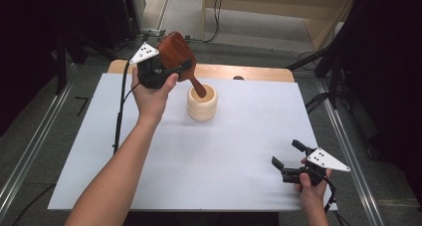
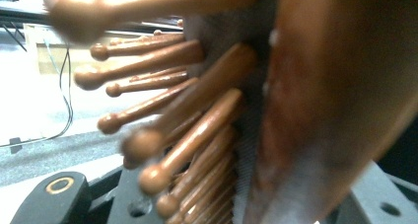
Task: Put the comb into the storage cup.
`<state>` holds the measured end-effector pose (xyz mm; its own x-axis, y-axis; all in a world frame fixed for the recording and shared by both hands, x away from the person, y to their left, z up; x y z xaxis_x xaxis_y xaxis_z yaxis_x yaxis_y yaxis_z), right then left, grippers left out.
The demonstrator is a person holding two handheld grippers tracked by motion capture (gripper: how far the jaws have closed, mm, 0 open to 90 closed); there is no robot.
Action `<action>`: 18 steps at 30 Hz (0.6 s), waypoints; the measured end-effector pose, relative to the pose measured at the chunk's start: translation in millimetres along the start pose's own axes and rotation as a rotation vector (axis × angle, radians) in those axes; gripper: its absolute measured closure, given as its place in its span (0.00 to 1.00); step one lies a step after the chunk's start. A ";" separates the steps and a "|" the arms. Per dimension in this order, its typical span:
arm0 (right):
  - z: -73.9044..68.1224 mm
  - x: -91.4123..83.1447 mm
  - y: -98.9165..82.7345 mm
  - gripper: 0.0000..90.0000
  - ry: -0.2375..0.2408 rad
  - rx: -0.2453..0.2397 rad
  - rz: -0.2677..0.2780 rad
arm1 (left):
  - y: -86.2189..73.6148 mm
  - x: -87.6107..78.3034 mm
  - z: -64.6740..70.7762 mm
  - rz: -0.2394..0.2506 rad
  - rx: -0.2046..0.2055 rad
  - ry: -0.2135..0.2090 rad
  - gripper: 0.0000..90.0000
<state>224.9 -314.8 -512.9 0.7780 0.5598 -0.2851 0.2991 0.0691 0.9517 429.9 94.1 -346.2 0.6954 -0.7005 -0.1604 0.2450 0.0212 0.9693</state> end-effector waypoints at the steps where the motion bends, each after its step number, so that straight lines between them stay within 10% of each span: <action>1: 0.2 -0.1 0.0 0.00 -0.001 -0.001 0.001 | -0.5 0.8 -0.4 -0.001 0.001 0.000 0.64; 18: 0.7 -0.3 -0.2 0.00 0.003 0.000 0.003 | -10.3 14.7 -1.1 -0.023 0.001 0.007 0.63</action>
<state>225.1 -315.6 -513.0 0.7774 0.5623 -0.2820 0.2969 0.0673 0.9525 438.3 84.4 -358.8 0.6943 -0.6959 -0.1835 0.2601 0.0049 0.9656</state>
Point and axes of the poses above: each handheld gripper's, and its own axes: x roughly forward along the jaws, y roughly out of its top, z roughly to its right, the point moved 2 cm from there along x, roughly forward along the jaws, and after that the axes turned 3 degrees about y, right-handed, at the moved point
